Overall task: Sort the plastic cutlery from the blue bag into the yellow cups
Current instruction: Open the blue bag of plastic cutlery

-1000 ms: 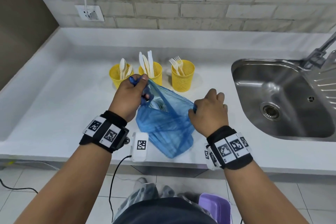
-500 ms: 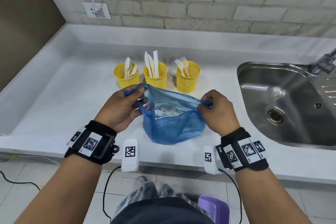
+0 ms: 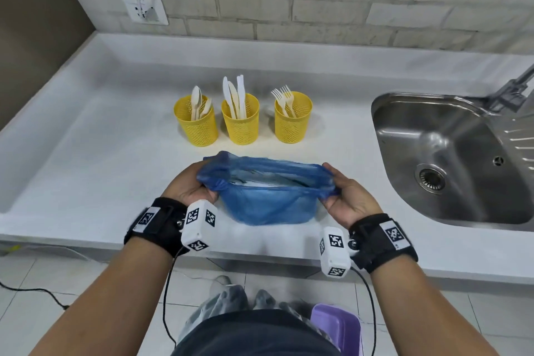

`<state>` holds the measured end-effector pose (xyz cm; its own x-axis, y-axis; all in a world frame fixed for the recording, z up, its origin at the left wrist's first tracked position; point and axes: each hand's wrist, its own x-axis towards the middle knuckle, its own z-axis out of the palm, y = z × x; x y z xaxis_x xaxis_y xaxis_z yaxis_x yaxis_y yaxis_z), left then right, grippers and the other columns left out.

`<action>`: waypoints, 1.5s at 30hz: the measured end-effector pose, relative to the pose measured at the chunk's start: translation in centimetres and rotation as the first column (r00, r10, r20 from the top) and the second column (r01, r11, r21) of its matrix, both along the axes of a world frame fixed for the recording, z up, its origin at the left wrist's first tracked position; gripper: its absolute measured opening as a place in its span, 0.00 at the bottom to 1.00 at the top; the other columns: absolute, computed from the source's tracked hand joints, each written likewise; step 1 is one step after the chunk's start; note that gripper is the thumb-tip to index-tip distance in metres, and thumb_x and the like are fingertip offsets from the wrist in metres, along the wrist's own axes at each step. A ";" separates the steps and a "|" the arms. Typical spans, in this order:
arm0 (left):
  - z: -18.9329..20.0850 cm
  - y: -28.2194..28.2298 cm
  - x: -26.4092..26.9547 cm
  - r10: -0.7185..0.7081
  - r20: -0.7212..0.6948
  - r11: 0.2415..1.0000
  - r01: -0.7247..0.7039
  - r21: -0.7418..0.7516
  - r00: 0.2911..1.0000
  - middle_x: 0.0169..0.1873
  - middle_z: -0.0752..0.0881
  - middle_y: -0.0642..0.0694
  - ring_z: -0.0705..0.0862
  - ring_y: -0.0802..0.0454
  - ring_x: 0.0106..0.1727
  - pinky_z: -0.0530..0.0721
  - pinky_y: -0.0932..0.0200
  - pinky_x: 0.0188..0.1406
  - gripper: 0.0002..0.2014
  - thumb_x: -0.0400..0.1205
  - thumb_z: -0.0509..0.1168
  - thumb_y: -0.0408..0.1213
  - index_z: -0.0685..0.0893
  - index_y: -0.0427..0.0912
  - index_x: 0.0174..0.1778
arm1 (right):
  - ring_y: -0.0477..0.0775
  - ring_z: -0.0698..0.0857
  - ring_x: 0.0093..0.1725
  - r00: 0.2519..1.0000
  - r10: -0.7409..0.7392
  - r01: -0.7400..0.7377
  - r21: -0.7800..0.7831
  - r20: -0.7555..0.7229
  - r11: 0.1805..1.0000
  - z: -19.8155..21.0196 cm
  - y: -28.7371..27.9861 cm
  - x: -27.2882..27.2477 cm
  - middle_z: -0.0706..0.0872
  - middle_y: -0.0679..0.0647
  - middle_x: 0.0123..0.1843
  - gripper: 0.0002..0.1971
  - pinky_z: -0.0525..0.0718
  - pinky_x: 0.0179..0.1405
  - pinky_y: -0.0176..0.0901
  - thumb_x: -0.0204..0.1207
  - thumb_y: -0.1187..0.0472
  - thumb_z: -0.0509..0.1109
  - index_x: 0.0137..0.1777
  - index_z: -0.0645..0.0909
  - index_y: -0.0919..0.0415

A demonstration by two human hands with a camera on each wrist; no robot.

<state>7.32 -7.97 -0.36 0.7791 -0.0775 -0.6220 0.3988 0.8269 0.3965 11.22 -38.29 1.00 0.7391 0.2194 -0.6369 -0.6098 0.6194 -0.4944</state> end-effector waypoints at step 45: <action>3.3 -2.8 -5.2 -0.310 -0.300 -0.180 0.254 0.950 0.902 0.28 0.89 0.46 0.86 0.51 0.33 0.81 0.55 0.35 0.22 0.84 0.70 0.51 0.87 0.36 0.34 | 0.61 0.90 0.32 0.716 0.698 -0.213 -0.961 -0.031 0.176 1.4 0.2 -3.2 0.87 0.59 0.35 0.16 0.91 0.35 0.55 0.78 0.52 0.74 0.43 0.82 0.68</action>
<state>2.09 -10.72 2.98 0.9000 0.3529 -0.2557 0.4318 -0.6427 0.6329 8.00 -38.08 2.42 0.9058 0.1124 -0.4085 -0.2395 -0.6596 -0.7125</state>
